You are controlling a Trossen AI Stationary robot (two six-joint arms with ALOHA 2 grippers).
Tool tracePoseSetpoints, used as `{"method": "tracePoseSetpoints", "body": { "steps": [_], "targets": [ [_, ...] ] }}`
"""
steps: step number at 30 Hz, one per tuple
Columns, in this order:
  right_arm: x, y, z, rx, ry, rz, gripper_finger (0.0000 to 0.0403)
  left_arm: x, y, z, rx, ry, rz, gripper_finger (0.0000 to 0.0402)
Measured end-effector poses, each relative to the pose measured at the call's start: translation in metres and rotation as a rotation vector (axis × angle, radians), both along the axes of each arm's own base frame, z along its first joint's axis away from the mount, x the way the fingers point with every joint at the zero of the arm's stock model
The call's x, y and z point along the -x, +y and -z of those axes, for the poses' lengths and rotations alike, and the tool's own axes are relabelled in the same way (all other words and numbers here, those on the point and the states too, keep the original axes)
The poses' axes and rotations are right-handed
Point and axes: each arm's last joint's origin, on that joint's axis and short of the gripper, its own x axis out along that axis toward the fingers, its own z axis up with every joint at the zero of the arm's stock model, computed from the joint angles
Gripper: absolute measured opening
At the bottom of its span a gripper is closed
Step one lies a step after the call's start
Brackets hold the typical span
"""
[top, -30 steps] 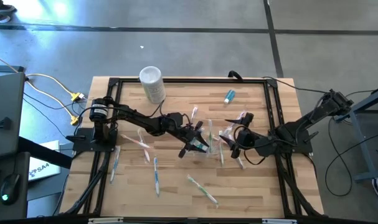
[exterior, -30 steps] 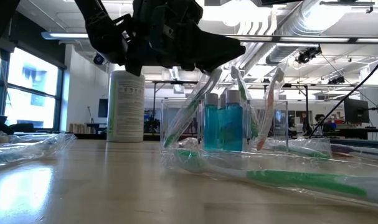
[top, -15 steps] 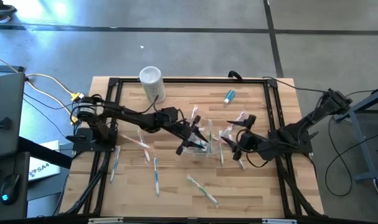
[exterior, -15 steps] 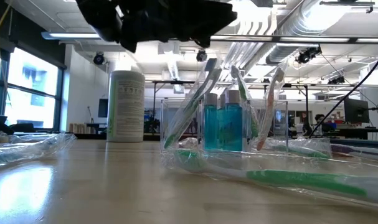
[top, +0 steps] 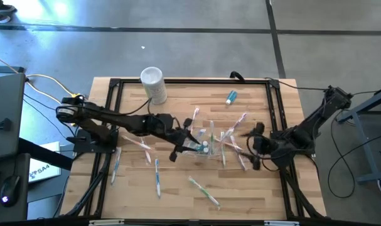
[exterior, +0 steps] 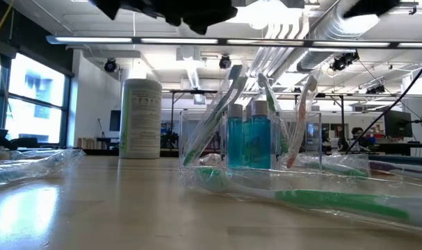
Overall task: Pick & Place toothbrushing station
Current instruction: Put the violet toothbrush into the right section of the transparent organizer
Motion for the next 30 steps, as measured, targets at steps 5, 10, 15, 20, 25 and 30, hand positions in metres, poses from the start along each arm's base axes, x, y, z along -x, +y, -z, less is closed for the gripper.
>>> {"method": "tracePoseSetpoints", "body": {
  "steps": [5,10,15,20,25,30],
  "targets": [
    [0.017,-0.002,0.013,-0.334,0.284,-0.033,0.0313,0.01,-0.014,0.001,-0.035,0.075,-0.054,0.0126],
    [0.022,-0.005,0.025,-0.364,0.346,0.148,0.0313,0.012,-0.026,0.002,-0.053,0.083,-0.066,0.0126],
    [0.022,-0.005,0.051,-0.362,0.396,0.238,0.0313,0.012,-0.026,0.002,-0.053,0.088,-0.068,0.0126],
    [0.025,-0.011,0.082,-0.384,0.51,0.345,0.0313,0.013,-0.025,0.004,-0.056,0.105,-0.073,0.0126],
    [0.023,-0.015,0.103,-0.465,0.582,0.363,0.0313,0.013,-0.025,0.004,-0.056,0.11,-0.072,0.0126],
    [0.015,-0.019,0.115,-0.518,0.55,0.324,0.0313,0.013,-0.025,0.004,-0.056,0.11,-0.072,0.0126]
  ]
}}
